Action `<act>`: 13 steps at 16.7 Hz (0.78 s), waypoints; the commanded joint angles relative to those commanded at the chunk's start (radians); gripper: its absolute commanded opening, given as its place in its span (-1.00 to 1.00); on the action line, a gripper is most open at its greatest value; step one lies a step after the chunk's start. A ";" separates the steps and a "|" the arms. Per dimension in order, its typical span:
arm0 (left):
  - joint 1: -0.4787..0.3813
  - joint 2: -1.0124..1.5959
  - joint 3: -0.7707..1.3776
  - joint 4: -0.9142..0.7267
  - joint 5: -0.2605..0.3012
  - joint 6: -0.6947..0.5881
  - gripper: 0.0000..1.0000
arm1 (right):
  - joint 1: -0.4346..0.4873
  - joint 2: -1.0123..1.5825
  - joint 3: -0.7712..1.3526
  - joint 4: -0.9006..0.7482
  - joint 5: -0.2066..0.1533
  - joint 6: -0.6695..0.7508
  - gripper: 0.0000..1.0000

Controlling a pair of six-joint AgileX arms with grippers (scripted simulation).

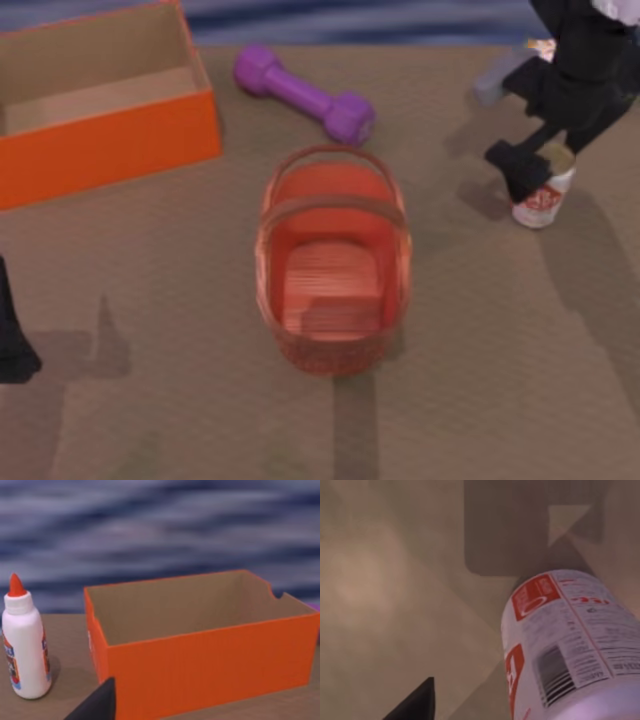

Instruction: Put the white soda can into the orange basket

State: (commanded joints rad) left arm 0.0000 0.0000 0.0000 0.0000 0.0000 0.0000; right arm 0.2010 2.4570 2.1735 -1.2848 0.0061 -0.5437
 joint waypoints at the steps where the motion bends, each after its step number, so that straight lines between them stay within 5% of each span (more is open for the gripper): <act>1: 0.000 0.000 0.000 0.000 0.000 0.000 1.00 | 0.001 0.002 -0.031 0.034 0.000 0.001 1.00; 7: 0.000 0.000 0.000 0.000 0.000 0.000 1.00 | 0.001 0.007 -0.077 0.082 0.000 0.001 1.00; 13: 0.000 0.000 0.000 0.000 0.000 0.000 1.00 | 0.001 0.007 -0.077 0.082 0.000 0.001 0.10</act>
State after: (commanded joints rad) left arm 0.0000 0.0000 0.0000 0.0000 0.0000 0.0000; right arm 0.2024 2.4635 2.0967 -1.2031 0.0061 -0.5424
